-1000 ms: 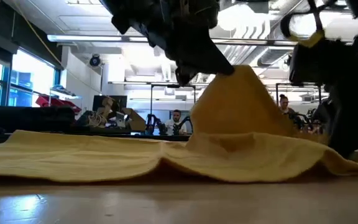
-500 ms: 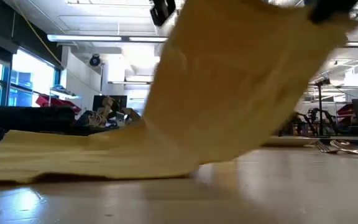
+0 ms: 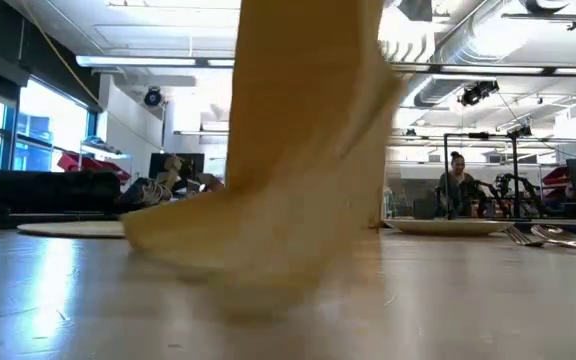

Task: Set table place
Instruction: Fold the yellow table napkin

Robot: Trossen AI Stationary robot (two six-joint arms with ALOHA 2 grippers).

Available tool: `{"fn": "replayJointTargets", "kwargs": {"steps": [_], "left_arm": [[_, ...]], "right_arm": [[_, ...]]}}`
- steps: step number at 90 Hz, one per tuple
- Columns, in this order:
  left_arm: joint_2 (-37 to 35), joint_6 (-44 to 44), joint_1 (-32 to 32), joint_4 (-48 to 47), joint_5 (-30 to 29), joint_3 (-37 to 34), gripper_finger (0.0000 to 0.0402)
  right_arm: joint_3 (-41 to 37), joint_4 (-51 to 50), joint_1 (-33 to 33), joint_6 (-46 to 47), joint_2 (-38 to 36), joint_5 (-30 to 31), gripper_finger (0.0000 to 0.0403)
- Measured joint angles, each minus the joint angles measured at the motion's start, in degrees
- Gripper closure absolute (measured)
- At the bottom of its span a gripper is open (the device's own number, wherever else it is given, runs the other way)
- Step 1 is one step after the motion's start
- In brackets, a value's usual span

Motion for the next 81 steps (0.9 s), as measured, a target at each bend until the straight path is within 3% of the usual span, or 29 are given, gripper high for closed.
{"fn": "replayJointTargets", "kwargs": {"steps": [18,27,40,48,64,81], "left_arm": [[-1.78,10.24,5.38,5.61,-7.72,0.00,0.0401],[-1.74,17.06,9.25,8.67,-9.61,0.00,0.0401],[-1.76,26.71,14.20,14.74,-9.10,0.00,0.0401],[-2.15,31.38,15.43,16.04,-7.42,0.28,0.0402],[-2.18,30.93,14.40,1.38,-3.27,3.79,0.0402],[-1.61,19.29,10.57,-20.08,-1.04,1.88,0.0402]], "right_arm": [[9.75,-4.48,-11.10,-12.91,6.15,-0.34,0.0403],[14.82,-5.21,-16.19,-19.95,9.86,3.74,0.0403],[23.80,-5.53,-20.54,-30.06,14.28,11.49,0.0403],[29.22,-8.13,-21.10,-33.11,15.90,11.82,0.0403],[33.21,-22.96,-19.87,-28.72,17.41,0.14,0.0403],[20.79,-33.22,-15.02,-18.85,17.74,-10.23,0.0403]]}}
